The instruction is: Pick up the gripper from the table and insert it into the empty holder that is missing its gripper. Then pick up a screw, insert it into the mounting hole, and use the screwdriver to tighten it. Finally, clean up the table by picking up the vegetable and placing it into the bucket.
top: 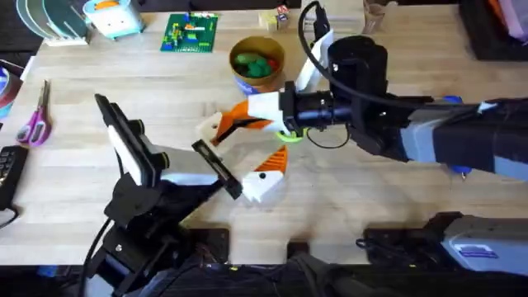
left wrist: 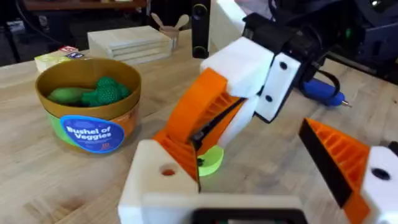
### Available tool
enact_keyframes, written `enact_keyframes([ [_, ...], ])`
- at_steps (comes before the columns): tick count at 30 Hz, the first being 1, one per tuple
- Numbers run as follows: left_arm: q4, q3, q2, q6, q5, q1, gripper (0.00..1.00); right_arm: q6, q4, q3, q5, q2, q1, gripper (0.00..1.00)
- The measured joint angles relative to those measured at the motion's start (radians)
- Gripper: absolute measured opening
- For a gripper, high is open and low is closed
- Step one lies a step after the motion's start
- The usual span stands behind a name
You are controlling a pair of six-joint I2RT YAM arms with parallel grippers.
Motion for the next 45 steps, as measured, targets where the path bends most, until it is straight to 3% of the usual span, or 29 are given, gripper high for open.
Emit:
enact_keyframes([
  [16, 0.000, 0.000, 0.000, 0.000, 0.001, 0.000, 0.993, 0.000, -0.001, 0.000, 0.001, 0.000, -0.001, 0.157],
  [34, 0.001, 0.000, 0.000, 0.010, 0.004, 0.000, 0.993, -0.001, -0.011, 0.000, 0.008, 0.000, -0.003, 0.331],
  [45, 0.005, 0.000, -0.001, 0.027, 0.065, -0.010, 0.993, -0.004, -0.016, 0.000, 0.012, 0.001, -0.016, 0.435],
])
